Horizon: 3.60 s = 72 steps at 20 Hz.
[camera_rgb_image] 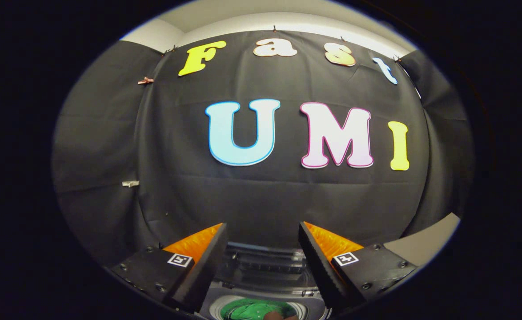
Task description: Put the clothes into the washing machine and then close the washing machine lid.
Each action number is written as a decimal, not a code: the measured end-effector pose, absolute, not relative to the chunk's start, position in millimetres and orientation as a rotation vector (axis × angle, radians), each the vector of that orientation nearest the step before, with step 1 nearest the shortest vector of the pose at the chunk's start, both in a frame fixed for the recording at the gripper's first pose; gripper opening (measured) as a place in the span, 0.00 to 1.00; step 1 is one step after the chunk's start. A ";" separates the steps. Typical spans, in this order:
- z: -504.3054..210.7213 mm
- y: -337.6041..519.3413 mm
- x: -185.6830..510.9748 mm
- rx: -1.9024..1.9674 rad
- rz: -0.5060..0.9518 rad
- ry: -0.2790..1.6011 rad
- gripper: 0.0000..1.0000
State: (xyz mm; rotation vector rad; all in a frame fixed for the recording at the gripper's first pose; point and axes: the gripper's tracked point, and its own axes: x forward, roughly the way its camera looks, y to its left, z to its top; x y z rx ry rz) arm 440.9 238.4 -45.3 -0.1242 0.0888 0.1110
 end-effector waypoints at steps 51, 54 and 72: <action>-202.0 226.6 400.6 -0.017 0.132 0.450 0.99; -219.8 226.6 384.8 -0.042 0.135 0.447 0.98; -128.1 231.6 268.4 -0.066 0.231 0.173 0.99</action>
